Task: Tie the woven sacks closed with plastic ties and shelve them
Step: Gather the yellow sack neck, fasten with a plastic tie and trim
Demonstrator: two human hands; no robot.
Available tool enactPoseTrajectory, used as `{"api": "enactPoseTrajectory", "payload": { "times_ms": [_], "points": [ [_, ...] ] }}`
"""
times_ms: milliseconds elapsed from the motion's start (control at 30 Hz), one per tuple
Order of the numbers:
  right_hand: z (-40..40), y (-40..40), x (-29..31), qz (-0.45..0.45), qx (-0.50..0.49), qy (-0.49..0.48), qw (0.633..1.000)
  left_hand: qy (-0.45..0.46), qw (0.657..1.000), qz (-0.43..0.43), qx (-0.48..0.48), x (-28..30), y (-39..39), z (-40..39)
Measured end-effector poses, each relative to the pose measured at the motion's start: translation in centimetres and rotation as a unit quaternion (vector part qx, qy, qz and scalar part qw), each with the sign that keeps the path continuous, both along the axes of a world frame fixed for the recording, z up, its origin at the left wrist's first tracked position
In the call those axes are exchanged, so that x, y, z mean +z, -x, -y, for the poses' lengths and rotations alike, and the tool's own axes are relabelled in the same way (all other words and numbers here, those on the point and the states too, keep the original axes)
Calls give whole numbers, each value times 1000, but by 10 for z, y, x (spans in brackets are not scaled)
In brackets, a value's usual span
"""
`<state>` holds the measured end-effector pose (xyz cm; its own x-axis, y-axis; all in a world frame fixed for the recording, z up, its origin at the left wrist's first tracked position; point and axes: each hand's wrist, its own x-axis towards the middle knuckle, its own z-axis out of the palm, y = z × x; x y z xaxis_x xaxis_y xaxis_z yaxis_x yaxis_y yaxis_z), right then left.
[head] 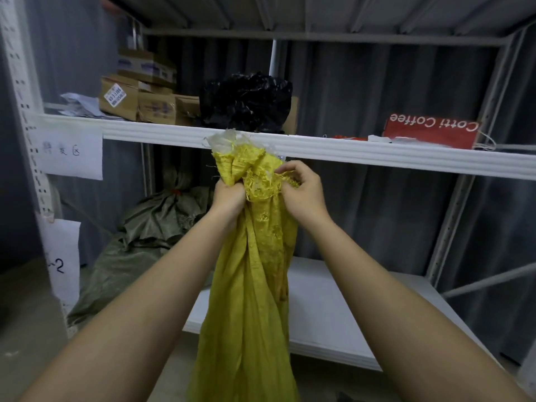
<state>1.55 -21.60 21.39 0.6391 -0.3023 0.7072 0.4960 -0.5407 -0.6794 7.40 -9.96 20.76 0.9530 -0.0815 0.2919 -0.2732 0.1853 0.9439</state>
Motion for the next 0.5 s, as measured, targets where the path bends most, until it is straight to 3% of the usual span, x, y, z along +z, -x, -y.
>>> {"api": "enactPoseTrajectory", "payload": {
  "times_ms": [167,500],
  "points": [
    [-6,5,-4,93,-37,-18,995,-1,1000,-2,-20,-8,-8,-7],
    [2,1,-55,-36,-51,-7,998,-26,991,-127,-44,-62,-6,-8]
  ]
}}
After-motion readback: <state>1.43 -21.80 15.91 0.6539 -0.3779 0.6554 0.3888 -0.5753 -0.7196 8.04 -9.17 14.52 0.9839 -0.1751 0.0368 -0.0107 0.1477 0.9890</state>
